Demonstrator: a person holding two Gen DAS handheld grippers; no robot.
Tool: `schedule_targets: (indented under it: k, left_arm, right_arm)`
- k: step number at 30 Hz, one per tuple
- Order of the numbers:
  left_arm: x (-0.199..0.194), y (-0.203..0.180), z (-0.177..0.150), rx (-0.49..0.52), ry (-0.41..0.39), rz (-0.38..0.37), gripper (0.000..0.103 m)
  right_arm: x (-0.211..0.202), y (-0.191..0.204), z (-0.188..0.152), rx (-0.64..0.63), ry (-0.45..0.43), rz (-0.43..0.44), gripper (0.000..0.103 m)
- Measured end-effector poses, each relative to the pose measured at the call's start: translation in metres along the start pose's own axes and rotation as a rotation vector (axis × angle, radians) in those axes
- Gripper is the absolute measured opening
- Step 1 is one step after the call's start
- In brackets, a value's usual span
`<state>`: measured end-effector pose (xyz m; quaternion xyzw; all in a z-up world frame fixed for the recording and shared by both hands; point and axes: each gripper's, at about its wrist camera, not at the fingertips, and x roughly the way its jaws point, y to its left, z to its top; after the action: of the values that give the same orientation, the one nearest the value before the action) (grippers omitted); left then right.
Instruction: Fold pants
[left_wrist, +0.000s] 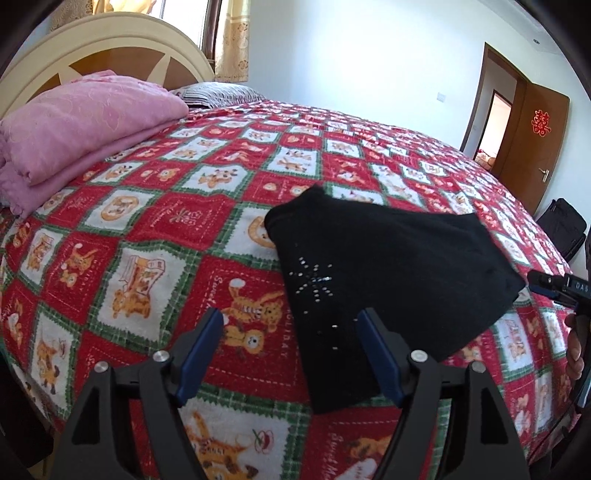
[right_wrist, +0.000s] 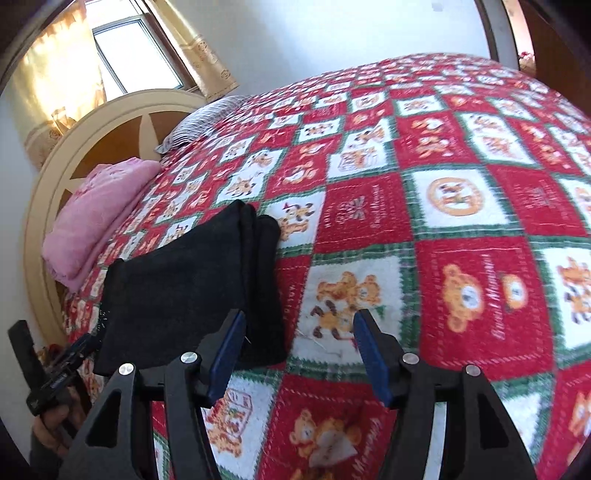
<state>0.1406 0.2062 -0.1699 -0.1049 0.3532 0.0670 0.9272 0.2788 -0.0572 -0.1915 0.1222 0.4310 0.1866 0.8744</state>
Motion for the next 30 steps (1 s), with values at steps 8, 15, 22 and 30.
schedule_targets:
  k: [8,15,22,30]
  left_arm:
    - [-0.054,-0.022,0.015,0.006,-0.107,-0.041,0.078]
    - [-0.106,-0.04,0.027,-0.013,-0.231,-0.069,0.097]
    - [-0.13,-0.051,0.03,0.012,-0.291,-0.08,0.103]
    - [-0.133,-0.057,0.028,0.024,-0.296,-0.083,0.103]
  right_arm:
    - [-0.069,0.023,-0.014,-0.051,-0.107,-0.021,0.066]
    - [-0.139,0.066,-0.028,-0.144,-0.242,-0.042,0.072]
    - [-0.184,0.091,-0.051,-0.188,-0.343,-0.066,0.073]
    - [-0.192,0.097,-0.064,-0.206,-0.351,-0.073,0.074]
